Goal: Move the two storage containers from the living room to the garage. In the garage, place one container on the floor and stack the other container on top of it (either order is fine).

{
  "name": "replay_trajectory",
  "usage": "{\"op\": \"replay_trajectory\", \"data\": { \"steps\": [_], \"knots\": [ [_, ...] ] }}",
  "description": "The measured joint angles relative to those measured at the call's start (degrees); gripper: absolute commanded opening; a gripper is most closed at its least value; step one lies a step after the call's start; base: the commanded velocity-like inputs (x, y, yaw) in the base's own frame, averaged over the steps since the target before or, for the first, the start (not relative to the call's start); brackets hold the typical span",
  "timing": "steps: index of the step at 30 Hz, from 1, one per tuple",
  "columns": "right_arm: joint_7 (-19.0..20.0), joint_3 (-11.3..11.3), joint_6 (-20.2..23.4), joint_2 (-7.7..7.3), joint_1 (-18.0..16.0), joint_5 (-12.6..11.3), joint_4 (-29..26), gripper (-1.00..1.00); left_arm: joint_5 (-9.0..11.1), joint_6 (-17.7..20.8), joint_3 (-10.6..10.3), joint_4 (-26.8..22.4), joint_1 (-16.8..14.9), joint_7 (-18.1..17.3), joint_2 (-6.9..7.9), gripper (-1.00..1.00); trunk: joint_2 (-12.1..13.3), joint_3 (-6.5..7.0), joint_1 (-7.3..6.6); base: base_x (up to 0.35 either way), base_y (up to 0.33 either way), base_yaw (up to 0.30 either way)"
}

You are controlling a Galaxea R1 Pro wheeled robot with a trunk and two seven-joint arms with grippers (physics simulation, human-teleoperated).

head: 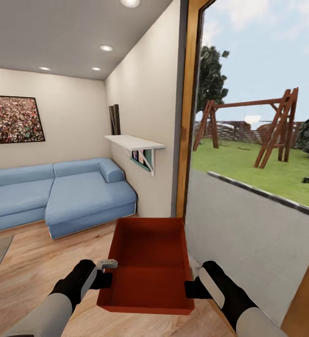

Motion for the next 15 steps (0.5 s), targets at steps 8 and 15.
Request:
{"op": "replay_trajectory", "data": {
  "steps": [8,15],
  "knots": [
    [0.0,0.0,0.0,0.01,0.0,0.0,0.0,-1.00,-0.1,0.0,0.1,0.0,0.0,-0.1,0.00,-1.00,0.0,-0.22,0.00,0.000,0.000,0.271],
    [0.0,0.0,0.0,0.01,0.0,0.0,0.0,-1.00,-0.1,0.0,0.1,0.0,0.0,-0.1,0.00,-1.00,0.0,-0.42,0.00,0.000,0.000,0.271]
  ]
}}
